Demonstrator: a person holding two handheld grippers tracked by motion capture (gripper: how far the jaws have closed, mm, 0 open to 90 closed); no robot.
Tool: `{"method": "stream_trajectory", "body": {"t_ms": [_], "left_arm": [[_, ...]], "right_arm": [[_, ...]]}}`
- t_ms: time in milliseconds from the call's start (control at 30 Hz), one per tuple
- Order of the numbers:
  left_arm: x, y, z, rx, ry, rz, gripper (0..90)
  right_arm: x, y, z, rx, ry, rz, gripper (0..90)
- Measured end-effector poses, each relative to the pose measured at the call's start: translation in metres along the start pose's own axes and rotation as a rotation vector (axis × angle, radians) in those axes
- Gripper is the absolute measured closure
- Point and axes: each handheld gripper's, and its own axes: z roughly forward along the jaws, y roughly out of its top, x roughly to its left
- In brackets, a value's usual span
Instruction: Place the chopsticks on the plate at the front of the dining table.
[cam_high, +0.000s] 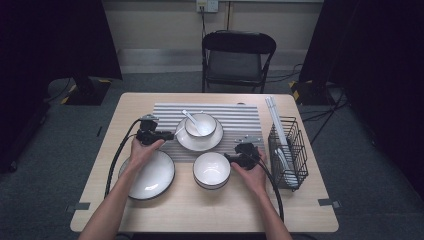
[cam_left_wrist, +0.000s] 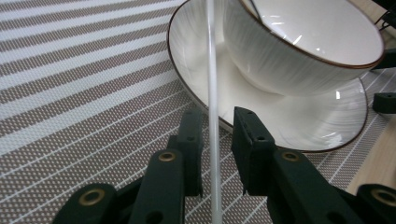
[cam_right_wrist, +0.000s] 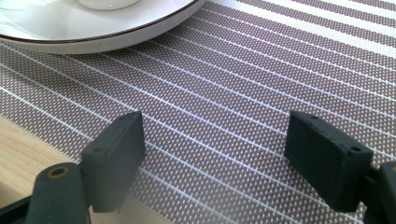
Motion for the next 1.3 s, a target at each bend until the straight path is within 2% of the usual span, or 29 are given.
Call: {"method": "stream_trajectory", "body": {"t_ms": [133, 300, 367, 500, 600, 800, 1033, 1133, 1167, 1300], "left_arm": [[0.000, -0.006, -0.007, -0.005, -0.003, 0.017, 73.8], [0.000, -0.017, -0.018, -0.023, 0.010, 0.014, 74.2], [-0.001, -0.019, -0.021, -0.007, 0.027, 0.027, 74.3], [0.001, -0.019, -0.031, -0.010, 0.028, 0.019, 74.1], [-0.006, -0.020, -0.039, -0.027, 0.033, 0.047, 72.9], [-0.002, -0.030, -0.039, -0.006, 0.034, 0.039, 73.2], [0.000, -0.030, -0.036, 0.006, 0.035, 0.036, 72.6], [-0.002, -0.030, -0.033, 0.021, 0.048, 0.038, 70.2], [-0.003, -0.030, -0.032, 0.014, 0.050, 0.026, 70.2], [-0.005, -0.030, -0.028, 0.042, 0.062, 0.047, 71.8]], "right_arm": [[0.000, 0.000, 0.000, 0.000, 0.000, 0.000, 19.4], [0.000, 0.000, 0.000, -0.001, 0.001, -0.002, 19.4], [0.000, 0.000, 0.000, -0.001, 0.000, -0.001, 19.4], [0.000, 0.000, 0.000, 0.000, 0.000, 0.000, 19.4], [0.000, 0.000, 0.000, -0.001, 0.000, -0.001, 19.4], [0.000, 0.000, 0.000, -0.001, 0.000, -0.001, 19.4], [0.000, 0.000, 0.000, 0.000, 0.001, 0.000, 19.4], [0.000, 0.000, 0.000, -0.001, 0.001, -0.001, 19.4], [0.000, 0.000, 0.000, -0.001, 0.001, -0.001, 19.4], [0.000, 0.000, 0.000, -0.001, 0.001, -0.001, 19.4]]}}
